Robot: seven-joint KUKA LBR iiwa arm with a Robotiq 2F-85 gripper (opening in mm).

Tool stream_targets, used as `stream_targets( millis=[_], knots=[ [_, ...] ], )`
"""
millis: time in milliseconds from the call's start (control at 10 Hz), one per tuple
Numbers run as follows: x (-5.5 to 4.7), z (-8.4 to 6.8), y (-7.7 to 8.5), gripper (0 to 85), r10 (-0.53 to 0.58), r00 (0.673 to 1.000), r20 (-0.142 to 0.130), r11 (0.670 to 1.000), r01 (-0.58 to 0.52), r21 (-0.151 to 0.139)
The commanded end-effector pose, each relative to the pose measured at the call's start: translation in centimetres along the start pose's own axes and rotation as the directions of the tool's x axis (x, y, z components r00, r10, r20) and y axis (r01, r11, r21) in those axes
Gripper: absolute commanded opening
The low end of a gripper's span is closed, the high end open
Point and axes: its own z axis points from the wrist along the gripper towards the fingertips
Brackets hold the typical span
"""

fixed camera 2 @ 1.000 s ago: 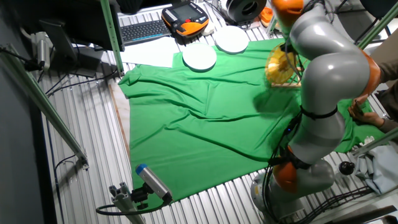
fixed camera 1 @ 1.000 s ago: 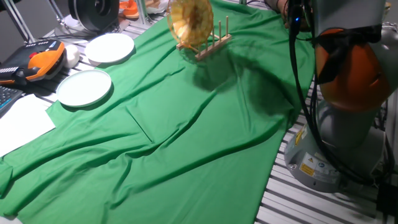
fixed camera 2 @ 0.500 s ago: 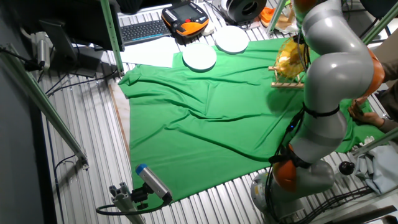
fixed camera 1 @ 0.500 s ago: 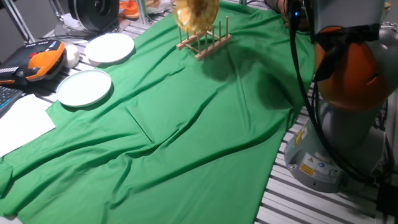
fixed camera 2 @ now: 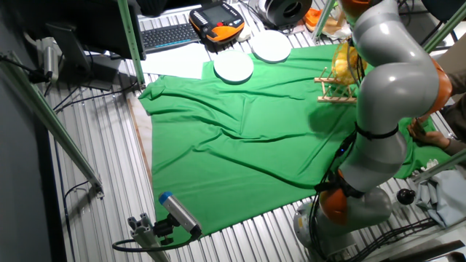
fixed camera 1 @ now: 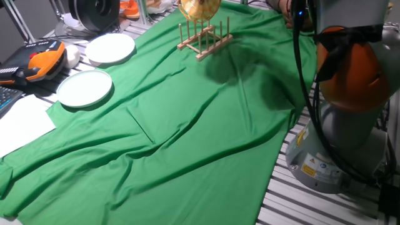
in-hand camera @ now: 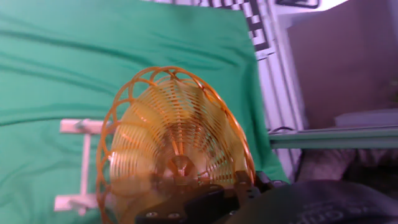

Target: Put the dish on the dish rack

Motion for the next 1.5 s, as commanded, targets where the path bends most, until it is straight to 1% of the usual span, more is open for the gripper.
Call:
stream_targets(
  millis=[0,100,200,400,500,600,700,800,900,1000,1200,1400],
  knots=[
    [0.0,0.1,0.0,0.0,0.025,1.000,-0.012,0.999,-0.025,0.045],
    [-0.1,0.2,0.1,0.0,0.070,0.997,-0.042,0.995,-0.068,0.068],
    [-0.2,0.2,0.3,0.0,0.111,0.992,-0.062,0.992,-0.107,0.072],
    [-0.3,0.3,1.2,0.0,0.152,0.985,-0.080,0.987,-0.147,0.067],
    [-0.4,0.4,1.7,0.0,0.157,0.984,-0.079,0.986,-0.151,0.072],
    [-0.4,0.8,2.1,0.0,0.161,0.984,-0.071,0.985,-0.155,0.082],
    [-0.4,1.3,2.2,0.0,0.158,0.985,-0.069,0.985,-0.152,0.084],
    [-0.4,1.5,2.3,0.0,0.153,0.986,-0.070,0.986,-0.147,0.079],
    [-0.4,1.6,2.4,0.0,0.151,0.986,-0.073,0.986,-0.146,0.080],
    [-0.3,1.7,2.7,0.0,0.157,0.984,-0.079,0.986,-0.151,0.074],
    [-0.2,2.3,3.1,0.0,0.166,0.984,-0.065,0.984,-0.161,0.082],
    [-0.2,2.9,3.4,0.0,0.166,0.984,-0.062,0.984,-0.161,0.080]
  ],
)
